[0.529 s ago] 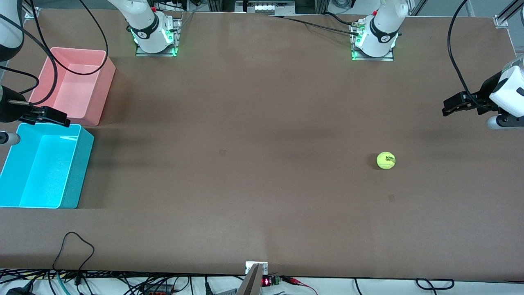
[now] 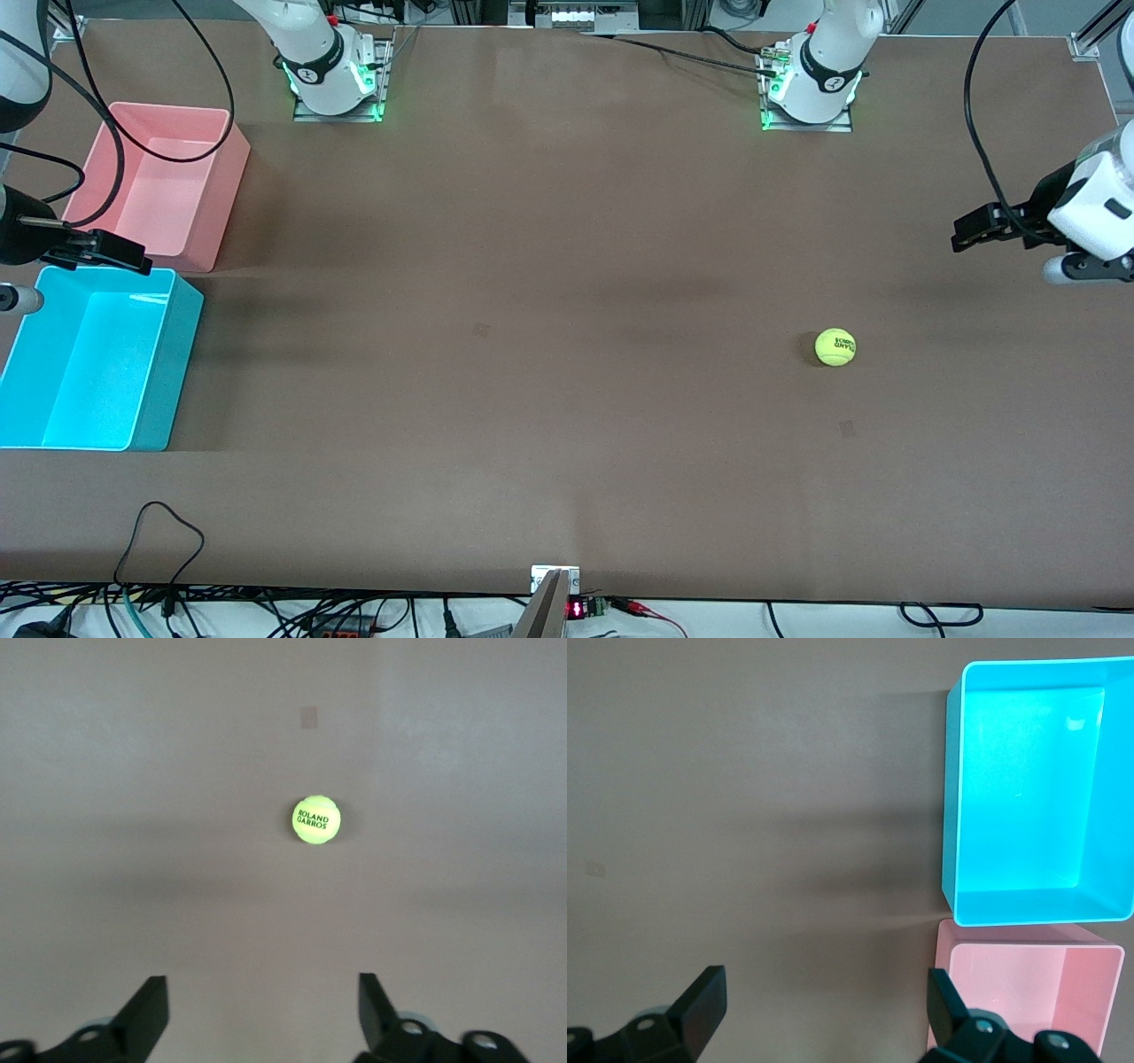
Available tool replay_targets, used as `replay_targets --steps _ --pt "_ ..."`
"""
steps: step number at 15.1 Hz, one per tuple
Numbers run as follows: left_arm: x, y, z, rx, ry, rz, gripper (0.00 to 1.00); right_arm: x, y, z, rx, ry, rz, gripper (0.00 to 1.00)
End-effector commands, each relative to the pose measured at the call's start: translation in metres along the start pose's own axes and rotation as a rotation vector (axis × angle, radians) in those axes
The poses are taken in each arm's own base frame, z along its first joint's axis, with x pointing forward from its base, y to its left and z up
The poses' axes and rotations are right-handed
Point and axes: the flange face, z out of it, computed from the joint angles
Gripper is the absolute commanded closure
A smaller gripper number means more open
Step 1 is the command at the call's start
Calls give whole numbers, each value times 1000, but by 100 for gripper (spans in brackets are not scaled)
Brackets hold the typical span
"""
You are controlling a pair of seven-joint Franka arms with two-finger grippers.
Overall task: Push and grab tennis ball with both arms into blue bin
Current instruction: 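Move the left gripper toward the tennis ball while the right gripper rises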
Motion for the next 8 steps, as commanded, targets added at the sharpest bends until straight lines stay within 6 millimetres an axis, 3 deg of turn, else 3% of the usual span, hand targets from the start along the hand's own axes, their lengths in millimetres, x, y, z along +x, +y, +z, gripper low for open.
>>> replay_targets --steps 1,2,5,8 --pt "26 -21 46 -12 -74 -21 79 -5 -2 -5 15 11 9 0" --pt "32 -26 61 -18 -100 31 100 -5 -2 -5 15 11 11 0" --pt "53 -42 114 -37 -175 93 100 -2 -2 -2 14 11 11 0" --pt "69 -36 154 -25 -203 236 100 0 -5 4 14 1 8 0"
